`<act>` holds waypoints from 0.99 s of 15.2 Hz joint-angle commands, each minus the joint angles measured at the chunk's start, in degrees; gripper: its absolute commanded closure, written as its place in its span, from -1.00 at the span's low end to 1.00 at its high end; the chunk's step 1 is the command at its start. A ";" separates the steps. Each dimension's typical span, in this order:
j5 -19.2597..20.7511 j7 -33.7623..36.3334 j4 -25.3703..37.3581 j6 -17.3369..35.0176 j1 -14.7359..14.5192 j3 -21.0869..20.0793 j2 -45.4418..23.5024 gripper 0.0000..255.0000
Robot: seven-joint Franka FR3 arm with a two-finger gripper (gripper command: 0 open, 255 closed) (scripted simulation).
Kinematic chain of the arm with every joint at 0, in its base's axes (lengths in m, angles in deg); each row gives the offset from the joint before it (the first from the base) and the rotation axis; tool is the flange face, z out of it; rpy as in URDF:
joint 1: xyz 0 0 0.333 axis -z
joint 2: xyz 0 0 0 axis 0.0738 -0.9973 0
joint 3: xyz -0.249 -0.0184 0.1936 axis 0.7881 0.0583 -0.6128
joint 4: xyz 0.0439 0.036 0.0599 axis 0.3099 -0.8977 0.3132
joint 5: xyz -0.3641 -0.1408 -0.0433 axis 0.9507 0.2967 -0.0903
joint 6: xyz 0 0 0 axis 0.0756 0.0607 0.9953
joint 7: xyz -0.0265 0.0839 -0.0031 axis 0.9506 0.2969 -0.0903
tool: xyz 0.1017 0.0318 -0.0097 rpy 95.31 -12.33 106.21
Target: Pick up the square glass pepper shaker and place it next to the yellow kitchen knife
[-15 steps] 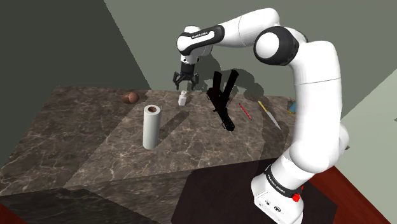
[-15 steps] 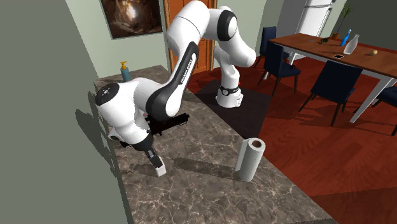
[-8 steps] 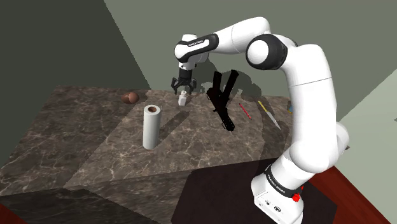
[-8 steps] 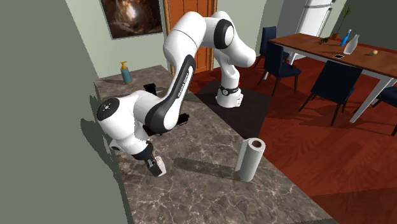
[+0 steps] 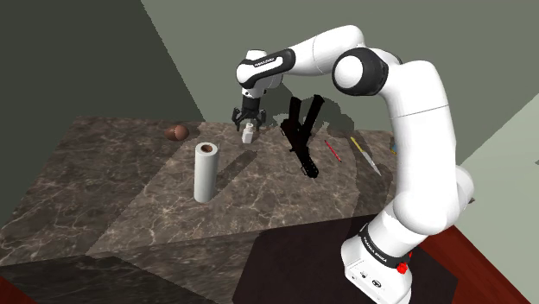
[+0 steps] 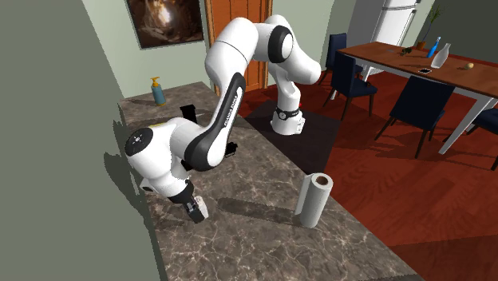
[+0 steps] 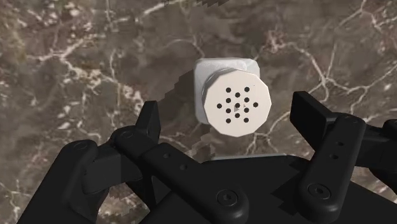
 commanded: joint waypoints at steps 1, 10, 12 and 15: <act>0.00 0.00 0.00 0.00 0.00 0.00 0.00 -1.00; 0.00 -0.01 -0.01 0.02 0.01 0.00 -0.01 1.00; 0.00 0.02 0.01 -0.47 0.01 0.00 0.46 1.00; -0.01 0.10 0.12 -1.93 0.03 -0.02 1.82 1.00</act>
